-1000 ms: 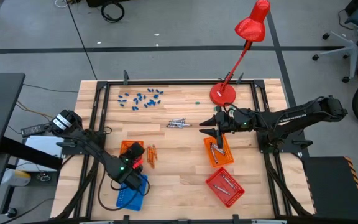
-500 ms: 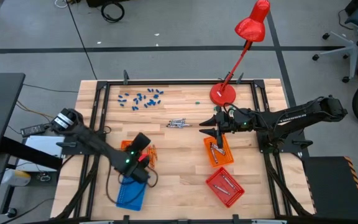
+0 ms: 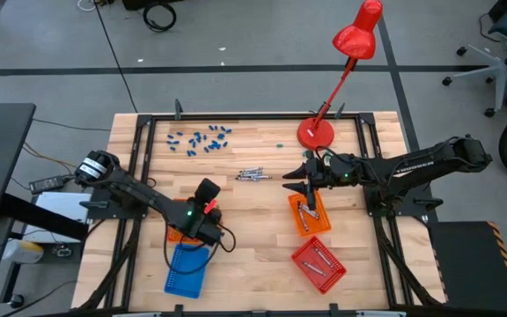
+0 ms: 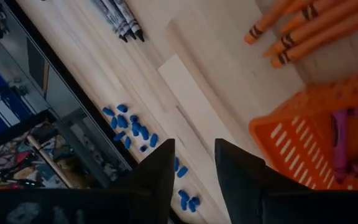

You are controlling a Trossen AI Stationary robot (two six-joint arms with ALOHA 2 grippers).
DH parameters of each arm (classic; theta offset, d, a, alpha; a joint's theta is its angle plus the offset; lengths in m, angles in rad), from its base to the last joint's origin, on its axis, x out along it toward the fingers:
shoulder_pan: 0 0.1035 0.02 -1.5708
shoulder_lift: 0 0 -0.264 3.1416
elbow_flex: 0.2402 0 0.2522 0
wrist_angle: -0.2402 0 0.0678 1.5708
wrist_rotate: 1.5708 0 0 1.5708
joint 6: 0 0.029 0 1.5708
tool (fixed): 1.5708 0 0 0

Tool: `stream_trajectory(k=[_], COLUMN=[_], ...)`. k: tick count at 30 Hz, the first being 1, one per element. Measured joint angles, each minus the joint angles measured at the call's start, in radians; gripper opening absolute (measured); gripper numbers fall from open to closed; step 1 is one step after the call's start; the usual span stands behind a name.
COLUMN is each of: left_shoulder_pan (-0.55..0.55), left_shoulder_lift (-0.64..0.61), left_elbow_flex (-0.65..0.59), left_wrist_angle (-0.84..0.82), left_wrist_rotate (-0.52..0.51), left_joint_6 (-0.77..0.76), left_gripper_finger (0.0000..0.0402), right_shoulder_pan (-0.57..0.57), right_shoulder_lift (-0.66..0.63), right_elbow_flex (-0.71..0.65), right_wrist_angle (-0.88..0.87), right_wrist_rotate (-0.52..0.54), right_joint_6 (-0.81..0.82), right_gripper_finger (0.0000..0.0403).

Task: Sort crayons
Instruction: Put the black crayon into the right orange bin

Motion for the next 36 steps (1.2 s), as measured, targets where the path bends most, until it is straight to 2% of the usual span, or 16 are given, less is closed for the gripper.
stream_trajectory(k=[9, 20, 28, 32, 36], left_shoulder_pan=[0.056, 0.072, 0.073, 0.073, 0.078], left_shoulder_lift=[0.000, 0.000, 0.000, 0.000, 0.000], left_elbow_flex=[0.000, 0.000, 0.000, 0.000, 0.000], left_wrist_angle=[0.102, 0.209, 0.429, 0.556, 0.670], left_wrist_rotate=[0.040, 0.030, 0.030, 0.030, 0.030], left_joint_6=[-0.012, 0.001, -0.086, -0.137, -0.066], left_gripper_finger=[0.0126, 0.0126, 0.0126, 0.0126, 0.0126], right_shoulder_pan=[0.029, 0.031, 0.034, 0.063, 0.106], right_shoulder_lift=[0.024, 0.093, 0.093, 0.098, 0.136], right_elbow_flex=[0.000, 0.001, 0.000, 0.000, 0.000], right_wrist_angle=[0.003, 0.035, 0.072, 0.117, 0.140], right_wrist_rotate=[0.005, 0.050, 0.062, 0.188, 0.334], right_joint_6=[0.016, -0.011, 0.011, 0.116, 0.163], right_gripper_finger=[0.0139, 0.0139, 0.0139, 0.0139, 0.0139])
